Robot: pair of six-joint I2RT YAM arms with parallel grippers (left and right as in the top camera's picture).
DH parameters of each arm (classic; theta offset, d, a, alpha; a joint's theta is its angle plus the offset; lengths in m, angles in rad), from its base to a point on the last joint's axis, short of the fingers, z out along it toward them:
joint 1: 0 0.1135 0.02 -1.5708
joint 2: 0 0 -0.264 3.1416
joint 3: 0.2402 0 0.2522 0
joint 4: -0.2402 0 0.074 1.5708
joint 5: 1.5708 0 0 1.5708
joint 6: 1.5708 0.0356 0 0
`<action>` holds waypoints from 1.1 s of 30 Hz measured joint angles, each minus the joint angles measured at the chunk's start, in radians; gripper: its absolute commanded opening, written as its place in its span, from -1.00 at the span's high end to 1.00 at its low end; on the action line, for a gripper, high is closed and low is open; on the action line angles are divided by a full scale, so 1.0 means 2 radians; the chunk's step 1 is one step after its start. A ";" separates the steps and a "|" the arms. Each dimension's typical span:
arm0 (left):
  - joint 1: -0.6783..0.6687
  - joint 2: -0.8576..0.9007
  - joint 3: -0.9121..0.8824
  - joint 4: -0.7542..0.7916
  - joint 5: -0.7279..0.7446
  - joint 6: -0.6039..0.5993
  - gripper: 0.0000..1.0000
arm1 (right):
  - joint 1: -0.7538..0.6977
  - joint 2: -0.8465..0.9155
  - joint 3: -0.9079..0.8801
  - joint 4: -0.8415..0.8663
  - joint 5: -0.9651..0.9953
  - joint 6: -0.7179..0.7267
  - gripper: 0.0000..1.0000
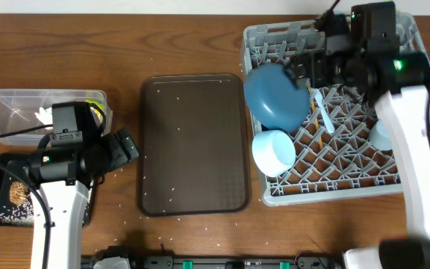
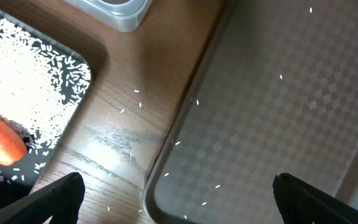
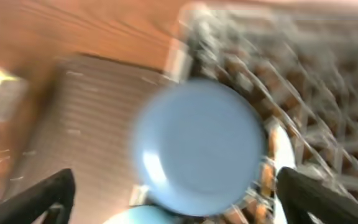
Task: Sort waste into correct bins and load items into the dishwasher rack
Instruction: 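Open the right gripper and withdraw it from the rack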
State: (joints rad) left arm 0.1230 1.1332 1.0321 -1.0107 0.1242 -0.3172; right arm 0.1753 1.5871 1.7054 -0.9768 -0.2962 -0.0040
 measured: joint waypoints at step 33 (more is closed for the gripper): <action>0.000 0.000 0.000 0.000 0.000 0.000 -0.96 | 0.055 -0.144 0.001 -0.106 0.009 0.000 -0.98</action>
State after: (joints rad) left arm 0.1230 1.1332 1.0321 -1.0103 0.1242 -0.3172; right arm 0.2855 1.2995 1.7069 -1.1889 -0.2790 -0.0036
